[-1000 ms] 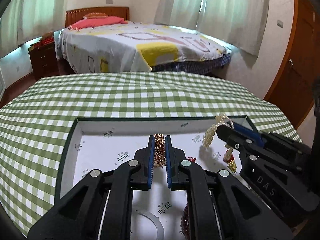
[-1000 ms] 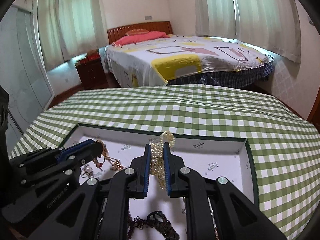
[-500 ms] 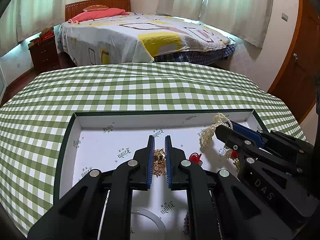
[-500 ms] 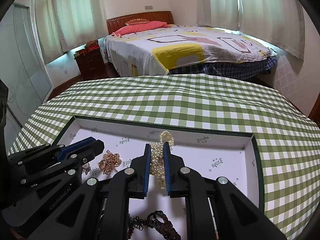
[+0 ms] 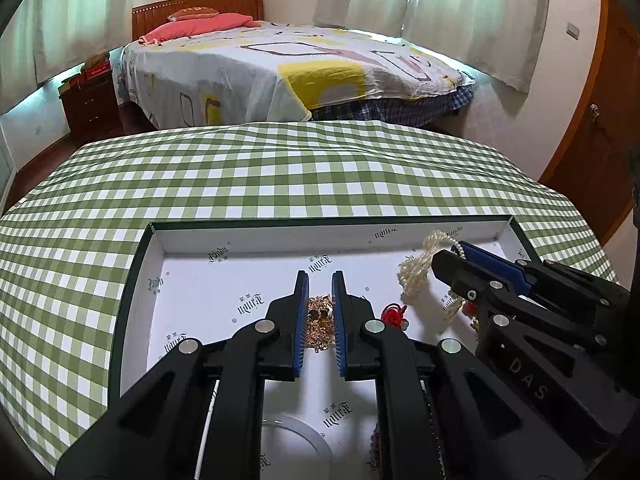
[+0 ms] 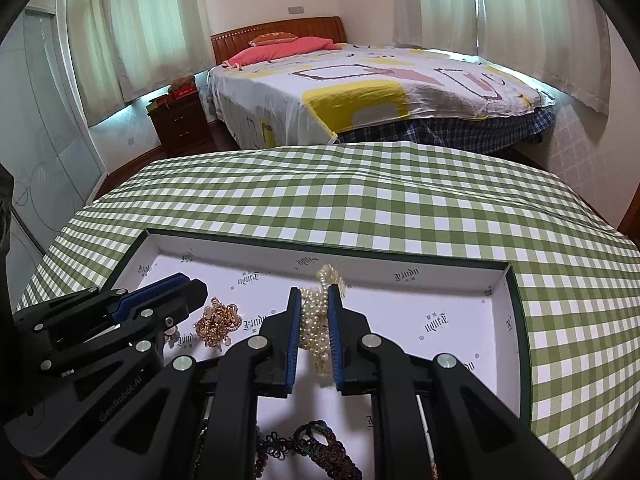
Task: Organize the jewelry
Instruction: 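Lower and open the left tool in the tray while the right tool releases the pearl necklace there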
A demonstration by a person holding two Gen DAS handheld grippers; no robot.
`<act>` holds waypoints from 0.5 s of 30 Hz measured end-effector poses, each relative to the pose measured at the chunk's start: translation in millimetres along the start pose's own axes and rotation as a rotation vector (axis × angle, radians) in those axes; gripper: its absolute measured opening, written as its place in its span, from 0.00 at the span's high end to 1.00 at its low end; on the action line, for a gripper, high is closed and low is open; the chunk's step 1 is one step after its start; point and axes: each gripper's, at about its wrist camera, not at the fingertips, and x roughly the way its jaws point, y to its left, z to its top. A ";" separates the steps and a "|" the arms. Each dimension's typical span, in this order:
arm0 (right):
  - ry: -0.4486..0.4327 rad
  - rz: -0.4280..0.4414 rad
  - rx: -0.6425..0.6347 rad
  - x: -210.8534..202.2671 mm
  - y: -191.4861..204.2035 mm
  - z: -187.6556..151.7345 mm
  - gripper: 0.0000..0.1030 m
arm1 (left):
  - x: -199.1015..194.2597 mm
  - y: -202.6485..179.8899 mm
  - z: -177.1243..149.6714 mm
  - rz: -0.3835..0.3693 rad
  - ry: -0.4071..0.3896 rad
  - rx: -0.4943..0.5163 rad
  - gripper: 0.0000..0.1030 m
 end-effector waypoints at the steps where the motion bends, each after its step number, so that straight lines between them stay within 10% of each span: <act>1: -0.001 0.000 0.001 -0.1 0.0 0.0 0.85 | 0.1 0.3 0.0 0.000 0.000 -0.001 0.88; 15: -0.021 -0.011 0.006 -6.3 -2.4 -2.4 0.66 | -6.8 4.9 -1.6 0.008 -0.007 -0.013 0.70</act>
